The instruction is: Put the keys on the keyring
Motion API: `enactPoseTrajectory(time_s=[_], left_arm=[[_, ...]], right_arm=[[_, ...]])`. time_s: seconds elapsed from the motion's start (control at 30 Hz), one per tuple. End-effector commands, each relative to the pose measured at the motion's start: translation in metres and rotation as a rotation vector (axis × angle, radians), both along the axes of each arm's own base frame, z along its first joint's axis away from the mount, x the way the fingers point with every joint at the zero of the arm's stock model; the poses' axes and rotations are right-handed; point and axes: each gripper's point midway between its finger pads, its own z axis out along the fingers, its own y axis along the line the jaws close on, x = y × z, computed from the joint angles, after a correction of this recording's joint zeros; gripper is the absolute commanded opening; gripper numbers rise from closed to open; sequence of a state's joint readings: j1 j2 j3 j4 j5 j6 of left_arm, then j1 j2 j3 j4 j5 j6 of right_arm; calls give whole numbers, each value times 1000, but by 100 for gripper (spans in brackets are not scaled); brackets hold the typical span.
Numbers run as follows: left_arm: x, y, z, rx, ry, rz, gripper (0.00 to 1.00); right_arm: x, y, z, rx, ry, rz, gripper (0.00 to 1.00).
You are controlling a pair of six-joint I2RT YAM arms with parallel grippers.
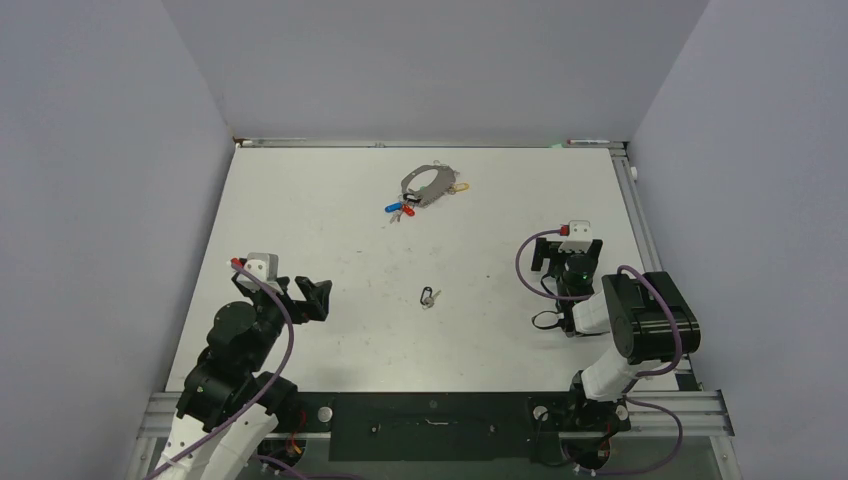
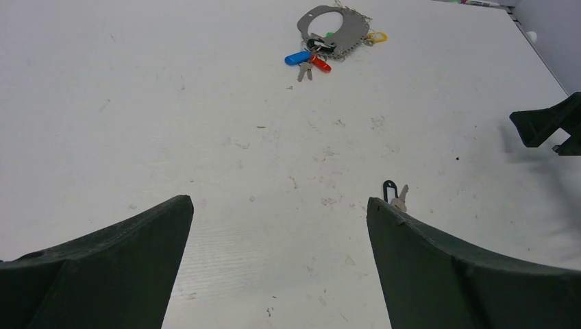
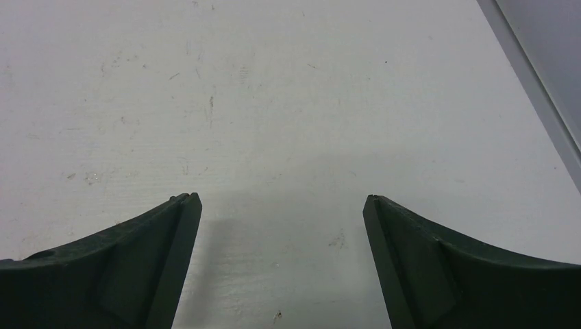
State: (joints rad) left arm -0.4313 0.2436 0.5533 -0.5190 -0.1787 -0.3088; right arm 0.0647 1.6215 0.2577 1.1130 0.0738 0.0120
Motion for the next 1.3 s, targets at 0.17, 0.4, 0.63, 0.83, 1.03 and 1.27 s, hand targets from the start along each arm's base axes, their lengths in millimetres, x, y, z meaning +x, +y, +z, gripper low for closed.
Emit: enactPoseTrajectory(time_s=[0.17, 0.4, 0.63, 0.83, 1.03, 1.27], left_arm=[[2, -2, 16, -28, -49, -2, 96], [0, -11, 15, -23, -40, -49, 96], [-5, -9, 21, -35, -77, -45, 96], [-6, -12, 21, -33, -77, -64, 96], [-6, -15, 20, -32, -71, -74, 96], [-3, -16, 17, -23, -57, -75, 96]], right_arm=[[11, 2, 22, 13, -84, 4, 94], [12, 2, 22, 15, -86, 7, 94], [11, 1, 22, 18, -83, 4, 94], [12, 1, 21, 18, -82, 4, 94], [9, -6, 24, 2, -91, -61, 94], [23, 14, 70, -95, 7, -110, 100]])
